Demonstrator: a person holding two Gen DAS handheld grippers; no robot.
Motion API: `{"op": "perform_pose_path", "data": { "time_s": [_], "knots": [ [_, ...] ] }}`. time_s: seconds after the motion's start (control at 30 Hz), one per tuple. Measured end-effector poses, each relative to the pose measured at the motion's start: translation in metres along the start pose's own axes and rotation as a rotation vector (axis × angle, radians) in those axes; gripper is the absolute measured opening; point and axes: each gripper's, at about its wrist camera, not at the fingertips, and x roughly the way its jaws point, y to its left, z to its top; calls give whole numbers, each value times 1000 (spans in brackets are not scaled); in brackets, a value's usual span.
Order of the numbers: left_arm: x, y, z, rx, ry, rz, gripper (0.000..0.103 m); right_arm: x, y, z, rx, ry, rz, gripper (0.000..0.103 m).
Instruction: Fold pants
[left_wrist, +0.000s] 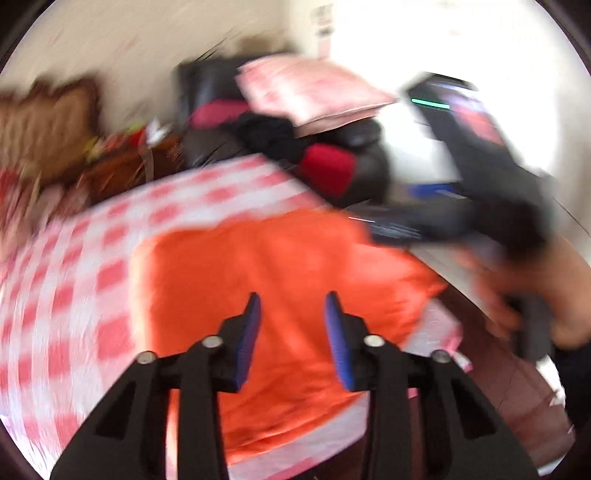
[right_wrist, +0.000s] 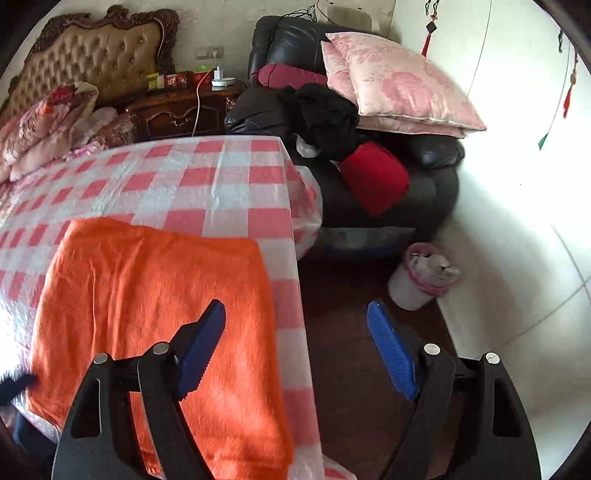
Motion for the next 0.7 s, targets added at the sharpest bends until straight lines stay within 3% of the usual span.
{"op": "perform_pose_path", "data": {
  "time_s": [0.13,0.2,0.43,0.6,0.7],
  "knots": [
    [28,53,-23,-75,177,25,22,17,29,-25,-63,60,-49,75],
    [29,62,-38,-86,210,27,22,25,32,-35,-80,81,-74,75],
    [12,60,-64,-67,201,40,22,18,20,-48,-41,82,-66,75],
    [7,48,-58,-67,195,53,22,14,20,-50,-36,90,-79,76],
    [-1,48,-42,-51,133,56,25,12,20,-51,-44,96,-89,76]
  ]
}}
